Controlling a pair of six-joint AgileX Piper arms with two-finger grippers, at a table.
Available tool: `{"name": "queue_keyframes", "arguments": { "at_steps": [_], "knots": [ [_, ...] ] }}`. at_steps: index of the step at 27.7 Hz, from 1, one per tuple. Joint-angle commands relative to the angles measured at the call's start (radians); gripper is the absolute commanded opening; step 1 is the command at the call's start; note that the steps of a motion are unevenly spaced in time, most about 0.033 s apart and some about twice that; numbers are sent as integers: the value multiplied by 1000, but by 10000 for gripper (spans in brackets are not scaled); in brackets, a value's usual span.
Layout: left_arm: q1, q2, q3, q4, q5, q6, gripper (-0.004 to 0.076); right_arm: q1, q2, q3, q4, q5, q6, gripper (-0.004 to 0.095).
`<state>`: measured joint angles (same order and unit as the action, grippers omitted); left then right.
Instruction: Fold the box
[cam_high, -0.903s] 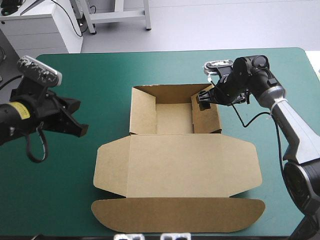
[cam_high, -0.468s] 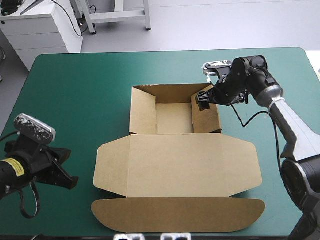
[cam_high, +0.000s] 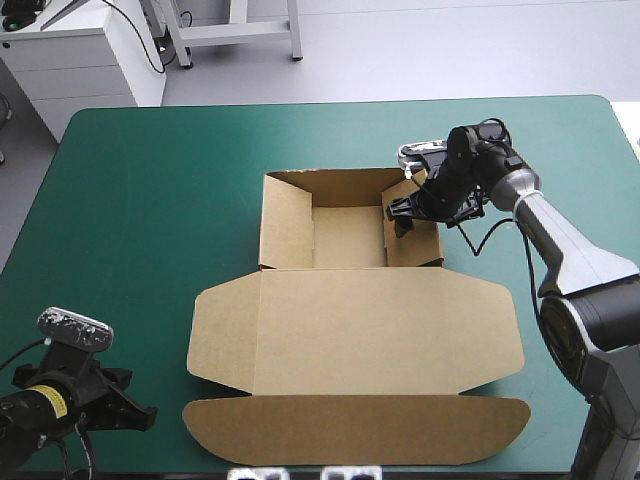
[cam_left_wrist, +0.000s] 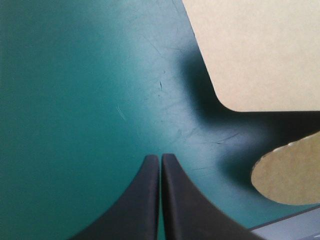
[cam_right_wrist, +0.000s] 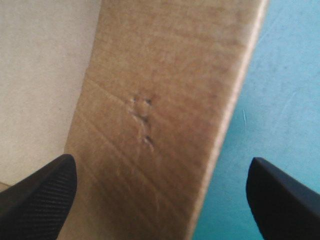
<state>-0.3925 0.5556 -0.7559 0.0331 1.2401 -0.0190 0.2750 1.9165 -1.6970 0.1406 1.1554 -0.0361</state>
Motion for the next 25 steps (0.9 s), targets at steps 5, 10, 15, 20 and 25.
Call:
{"name": "queue_keyframes", "arguments": {
  "at_steps": [5, 10, 15, 20, 25],
  "knots": [
    [-1, 0, 3, 2, -28, -15, -6, -4, -8, -31, -20, -36, -11, 529],
    [-1, 0, 3, 2, -44, -15, -6, -4, -8, -31, -37, -64, -12, 47],
    [-1, 0, 3, 2, -46, -15, -6, -6, -12, -33, -115, -127, -8, -20],
    [-1, 0, 3, 0, -46, -21, -6, -53, -12, -90, -249, -171, 10, -20],
    [-1, 0, 3, 0, -46, -32, -6, -278, -12, -173, -305, -199, 36, -20]
  ]
}}
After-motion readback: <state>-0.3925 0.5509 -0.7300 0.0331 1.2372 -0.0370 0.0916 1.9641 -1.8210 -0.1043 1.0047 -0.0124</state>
